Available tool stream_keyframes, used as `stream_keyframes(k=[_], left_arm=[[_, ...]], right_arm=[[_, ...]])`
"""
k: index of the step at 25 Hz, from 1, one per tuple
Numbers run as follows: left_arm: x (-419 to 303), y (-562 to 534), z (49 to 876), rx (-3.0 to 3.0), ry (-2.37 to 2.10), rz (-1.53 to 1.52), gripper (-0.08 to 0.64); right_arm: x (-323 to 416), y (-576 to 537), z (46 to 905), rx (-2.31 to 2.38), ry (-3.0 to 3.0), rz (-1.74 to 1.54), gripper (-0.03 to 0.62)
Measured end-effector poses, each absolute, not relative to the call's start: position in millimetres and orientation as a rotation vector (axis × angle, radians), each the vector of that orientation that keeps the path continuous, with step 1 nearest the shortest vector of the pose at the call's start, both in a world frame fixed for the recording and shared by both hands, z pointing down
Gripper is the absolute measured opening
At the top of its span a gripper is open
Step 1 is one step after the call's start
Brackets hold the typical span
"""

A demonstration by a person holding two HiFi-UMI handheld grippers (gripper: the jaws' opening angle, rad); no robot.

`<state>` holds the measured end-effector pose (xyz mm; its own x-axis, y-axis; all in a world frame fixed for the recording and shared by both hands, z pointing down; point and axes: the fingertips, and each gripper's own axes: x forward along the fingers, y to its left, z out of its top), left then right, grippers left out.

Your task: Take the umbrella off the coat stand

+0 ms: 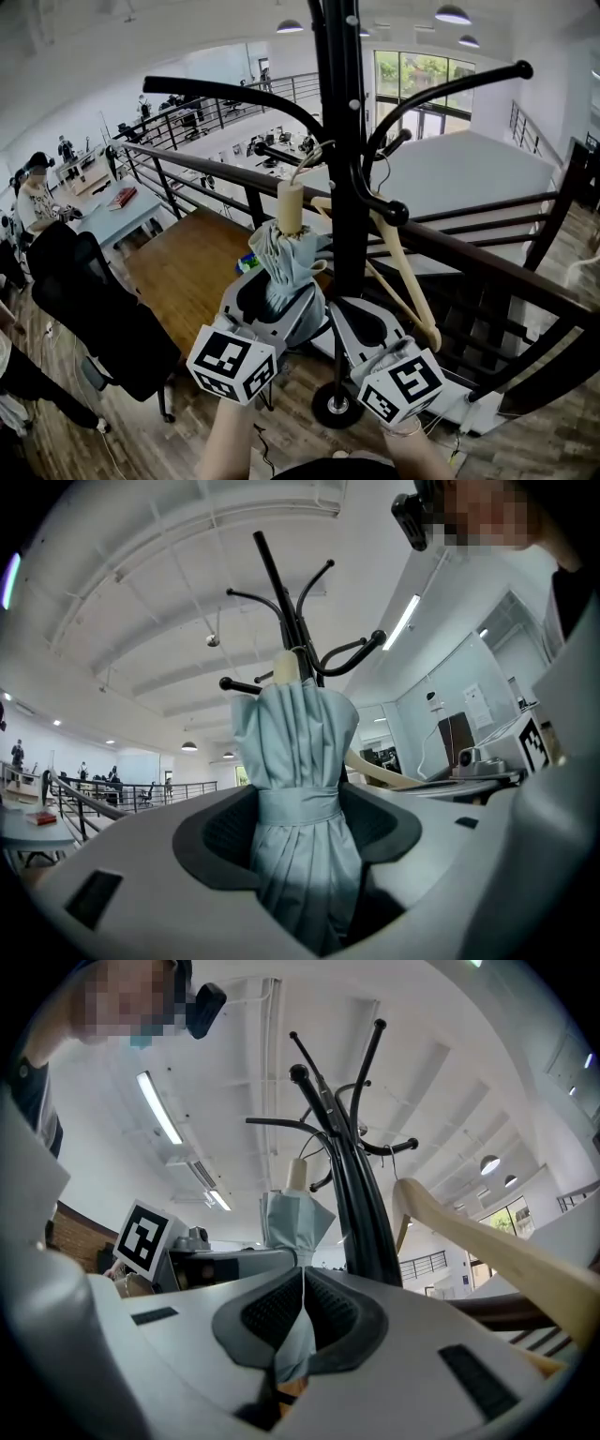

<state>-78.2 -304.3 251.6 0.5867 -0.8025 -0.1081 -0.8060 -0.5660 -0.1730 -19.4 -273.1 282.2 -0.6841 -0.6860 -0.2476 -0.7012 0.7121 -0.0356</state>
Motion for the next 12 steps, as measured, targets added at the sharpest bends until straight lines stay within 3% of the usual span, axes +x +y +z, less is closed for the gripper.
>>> stream_keyframes(k=[12], left_arm=[[-88, -288, 228, -2.536, 1.341, 0.077, 0.287]], right_arm=[[-36, -269, 243, -1.060, 2.649, 0.209, 0.029]])
